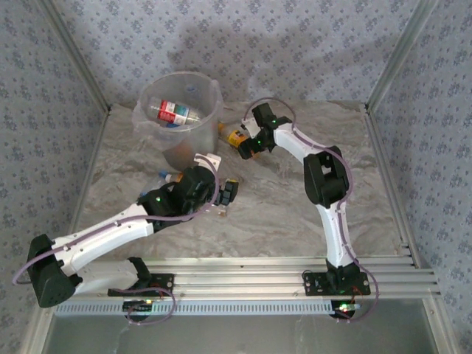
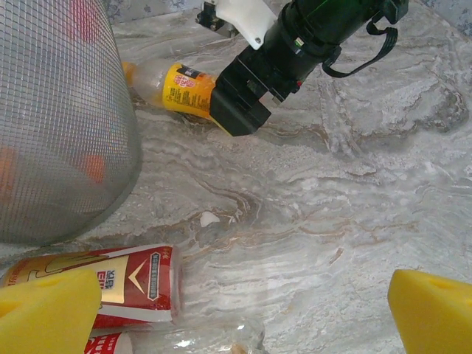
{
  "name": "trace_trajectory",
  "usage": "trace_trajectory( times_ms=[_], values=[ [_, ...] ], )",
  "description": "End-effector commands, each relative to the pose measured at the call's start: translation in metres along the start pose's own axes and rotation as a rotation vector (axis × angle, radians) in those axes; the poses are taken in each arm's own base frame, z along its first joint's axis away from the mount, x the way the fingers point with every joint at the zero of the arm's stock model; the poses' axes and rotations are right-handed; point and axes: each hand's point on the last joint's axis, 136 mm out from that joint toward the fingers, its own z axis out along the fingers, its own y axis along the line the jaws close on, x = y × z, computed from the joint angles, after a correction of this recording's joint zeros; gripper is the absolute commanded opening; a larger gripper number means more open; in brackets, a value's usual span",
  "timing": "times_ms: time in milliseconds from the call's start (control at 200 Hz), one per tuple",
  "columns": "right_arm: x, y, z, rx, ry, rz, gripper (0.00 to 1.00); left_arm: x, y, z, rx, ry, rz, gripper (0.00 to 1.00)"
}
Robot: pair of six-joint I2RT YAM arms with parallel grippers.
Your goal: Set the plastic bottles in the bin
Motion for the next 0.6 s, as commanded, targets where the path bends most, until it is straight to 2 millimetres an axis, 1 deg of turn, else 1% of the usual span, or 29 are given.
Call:
trace_trajectory(
  times_ms=[0,130,200,315,385,420,430,450,520,560,570,595],
  values=[
    [0.007,-0.007,0.009,0.014,0.045,-0.016,0.86,-0.011,-0.008,0.002,0.014,-0.026,-0.019,0.99],
    [0.009,-0.004,0.013,-0.001,0.049,-0.01,0.76,-0.012,-0.013,0.005,0.031,-0.015,-0.013,1.0],
    [0.012,-0.003,0.014,-0.005,0.055,-0.011,0.73,-0.012,-0.016,0.006,0.039,-0.012,-0.011,1.0],
    [0.014,0.001,0.011,-0.021,0.054,-0.01,0.68,-0.011,-0.017,0.008,0.045,-0.007,-0.009,1.0],
    [0.014,0.003,0.003,-0.03,0.03,-0.005,0.64,-0.01,-0.018,0.007,0.052,-0.004,-0.013,1.0],
    [0.018,0.003,-0.001,-0.037,0.031,0.013,0.63,-0.01,-0.019,0.007,0.058,-0.004,-0.017,1.0],
    [0.014,0.003,-0.003,-0.036,0.009,0.014,0.63,-0.01,-0.019,0.007,0.06,-0.002,-0.018,1.0],
    [0.013,0.002,-0.006,-0.038,-0.005,0.025,0.62,-0.01,-0.02,0.006,0.065,-0.001,-0.019,1.0],
    [0.017,-0.003,-0.015,-0.035,-0.04,0.058,0.62,-0.01,-0.023,0.005,0.081,0.002,-0.032,1.0],
    [0.018,-0.004,-0.025,-0.033,-0.065,0.076,0.62,-0.011,-0.023,0.005,0.087,0.002,-0.048,1.0],
    [0.021,-0.005,-0.025,-0.033,-0.063,0.083,0.62,-0.011,-0.024,0.005,0.09,0.002,-0.052,1.0],
    [0.022,-0.004,-0.031,-0.031,-0.077,0.091,0.62,-0.012,-0.025,0.005,0.098,0.002,-0.062,1.0]
  ],
)
